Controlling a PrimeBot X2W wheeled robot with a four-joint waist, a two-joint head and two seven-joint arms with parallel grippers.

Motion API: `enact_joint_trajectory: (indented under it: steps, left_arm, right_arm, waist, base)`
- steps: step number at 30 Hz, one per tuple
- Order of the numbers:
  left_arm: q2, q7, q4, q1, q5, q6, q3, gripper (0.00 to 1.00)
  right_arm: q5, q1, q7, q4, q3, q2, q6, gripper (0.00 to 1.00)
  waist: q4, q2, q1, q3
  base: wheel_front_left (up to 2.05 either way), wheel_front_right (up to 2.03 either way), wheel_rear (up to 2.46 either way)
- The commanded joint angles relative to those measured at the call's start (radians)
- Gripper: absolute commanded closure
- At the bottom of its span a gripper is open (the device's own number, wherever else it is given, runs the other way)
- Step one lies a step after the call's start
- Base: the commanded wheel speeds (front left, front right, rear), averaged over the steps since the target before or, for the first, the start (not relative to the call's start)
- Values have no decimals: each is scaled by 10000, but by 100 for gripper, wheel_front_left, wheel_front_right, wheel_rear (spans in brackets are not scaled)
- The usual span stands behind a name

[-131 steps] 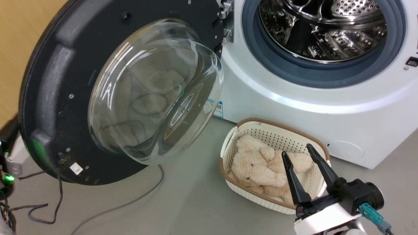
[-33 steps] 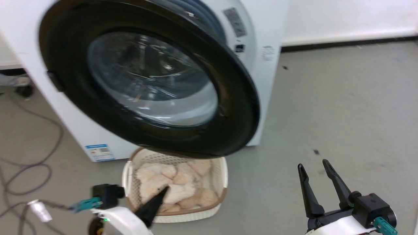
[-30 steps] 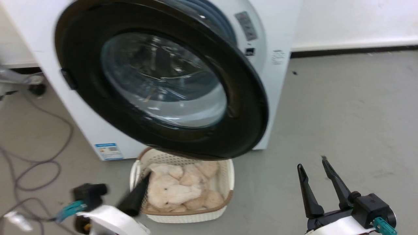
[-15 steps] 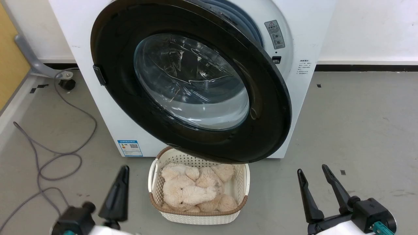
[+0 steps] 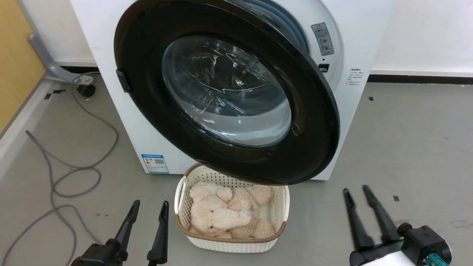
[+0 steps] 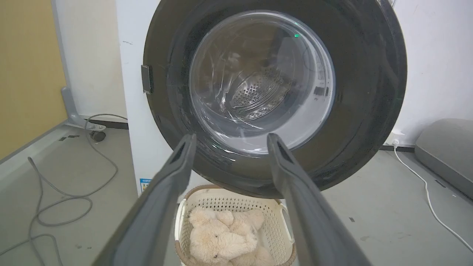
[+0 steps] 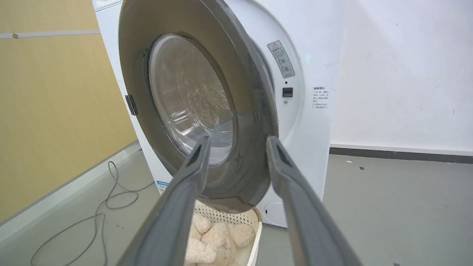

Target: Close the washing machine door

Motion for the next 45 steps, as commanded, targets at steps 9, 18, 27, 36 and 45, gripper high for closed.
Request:
enact_joint_trajectory:
  steps: [9,18,27,36,45]
  left_arm:
    - [-268,-43,-57,-466,301,-106,143,0]
    - [-389,-43,33,-1062,383,-116,-140,0]
    - [-438,-43,76,-1677,324,-117,-503,0]
    - [-454,-43,-57,-2138,207,-118,-628,0]
    - [-456,-43,-190,-2550,56,-118,-764,0]
  right_arm:
    - [-155,-705,-46,251,1246,-850,6,100]
    - [730,-2506,180,1114,2128,-2744,6,100]
    - [1418,-4246,704,2236,1171,-3589,6,100]
    - [2200,-5883,1251,3110,568,-4061,6,100]
    - [2167,-7742,1874,4073,355,-4540,6,100]
  waist:
    - [707,0,0,580]
    - [1623,0,0,1482]
    - [2225,0,0,2399]
    - [2455,0,0,3115]
    - [2582,0,0,3814]
  base:
    - [0,0,0]
    - [0,0,0]
    - [0,0,0]
    - [0,0,0]
    - [0,0,0]
